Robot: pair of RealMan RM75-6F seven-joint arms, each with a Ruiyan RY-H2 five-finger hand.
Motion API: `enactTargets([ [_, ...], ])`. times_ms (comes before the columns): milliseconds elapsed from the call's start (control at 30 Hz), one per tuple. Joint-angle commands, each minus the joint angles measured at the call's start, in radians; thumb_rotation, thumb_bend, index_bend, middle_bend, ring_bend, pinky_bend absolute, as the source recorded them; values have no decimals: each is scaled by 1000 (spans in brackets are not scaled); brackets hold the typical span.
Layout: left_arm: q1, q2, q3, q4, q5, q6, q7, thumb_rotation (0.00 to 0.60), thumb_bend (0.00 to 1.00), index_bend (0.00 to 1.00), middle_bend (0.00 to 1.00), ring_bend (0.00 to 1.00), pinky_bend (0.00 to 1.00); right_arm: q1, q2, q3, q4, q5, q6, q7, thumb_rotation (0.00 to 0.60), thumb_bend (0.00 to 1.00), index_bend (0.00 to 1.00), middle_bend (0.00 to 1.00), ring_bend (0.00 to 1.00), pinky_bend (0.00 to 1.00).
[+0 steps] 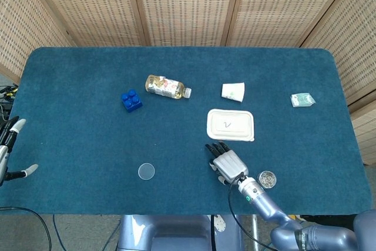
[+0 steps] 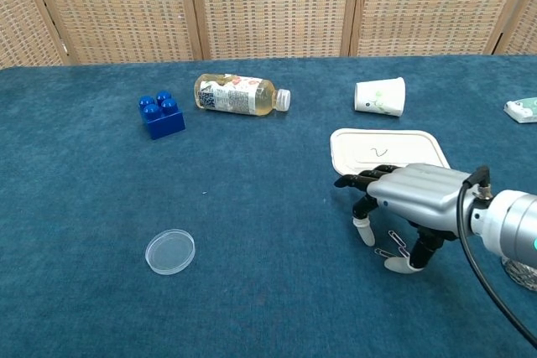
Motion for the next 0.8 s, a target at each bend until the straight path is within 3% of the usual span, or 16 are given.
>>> enactTargets([
  [33, -1, 0, 0, 0, 0, -2, 1, 600, 0, 0, 0, 0, 0, 1, -2, -2, 7, -2, 3, 1, 600, 275, 489, 10, 0, 10],
  [800, 0, -1, 1, 1, 1, -1, 0, 600, 0, 0, 0, 0, 0, 13, -11, -9, 21, 13, 8, -9, 600, 294, 497, 10, 0, 11],
])
